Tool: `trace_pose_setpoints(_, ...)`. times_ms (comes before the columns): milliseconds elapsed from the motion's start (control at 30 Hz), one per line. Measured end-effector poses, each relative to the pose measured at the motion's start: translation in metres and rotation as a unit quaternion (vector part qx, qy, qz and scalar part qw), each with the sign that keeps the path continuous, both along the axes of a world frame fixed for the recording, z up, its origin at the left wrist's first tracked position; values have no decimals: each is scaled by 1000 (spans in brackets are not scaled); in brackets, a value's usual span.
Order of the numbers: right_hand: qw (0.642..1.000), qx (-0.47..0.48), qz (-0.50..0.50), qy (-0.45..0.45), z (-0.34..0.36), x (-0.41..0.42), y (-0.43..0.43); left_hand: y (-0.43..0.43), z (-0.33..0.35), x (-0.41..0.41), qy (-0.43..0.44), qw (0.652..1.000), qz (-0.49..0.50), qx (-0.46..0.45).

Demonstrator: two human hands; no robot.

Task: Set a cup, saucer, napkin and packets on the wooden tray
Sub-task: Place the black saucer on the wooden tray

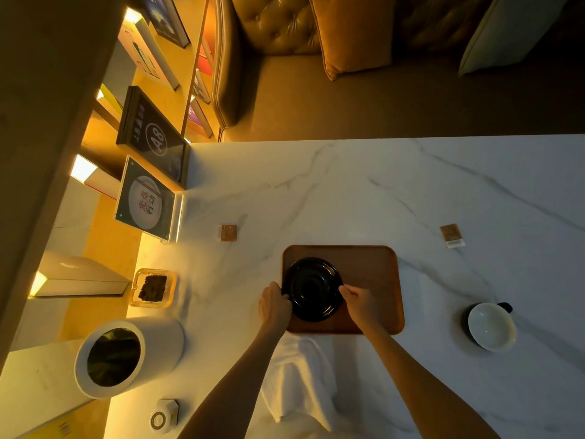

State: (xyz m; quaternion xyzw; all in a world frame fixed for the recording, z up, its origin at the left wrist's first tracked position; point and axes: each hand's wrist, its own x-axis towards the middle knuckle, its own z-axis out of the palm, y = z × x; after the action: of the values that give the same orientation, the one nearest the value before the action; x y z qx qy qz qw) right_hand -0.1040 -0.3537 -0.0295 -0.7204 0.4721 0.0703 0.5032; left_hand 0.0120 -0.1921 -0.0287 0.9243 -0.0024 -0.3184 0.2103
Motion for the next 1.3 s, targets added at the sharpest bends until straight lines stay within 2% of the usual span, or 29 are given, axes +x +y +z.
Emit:
trace_pose_setpoints(267,1000,0,6,5,-1,0,0,2,-1,3,9,1000,-5,-4)
trace_pose_setpoints(433,999,26,21,20,7,2,-2,5,11,5,35,998,-47,23)
trace_pose_setpoints(567,997,2,61,38,24,-7,-2,21,28,6,53,993,-98,48)
trace_pose_setpoints(833,994,-71,75,35,67,-66,9,69,74,-11,27,991,-123,54)
trace_pose_setpoints(1000,991,-94,50,78,82,-116,27,91,97,-43,-16,993,-115,18)
trace_pose_setpoints(1300,986,-134,14,99,104,-207,42,81,108,-107,-16,980,-193,52)
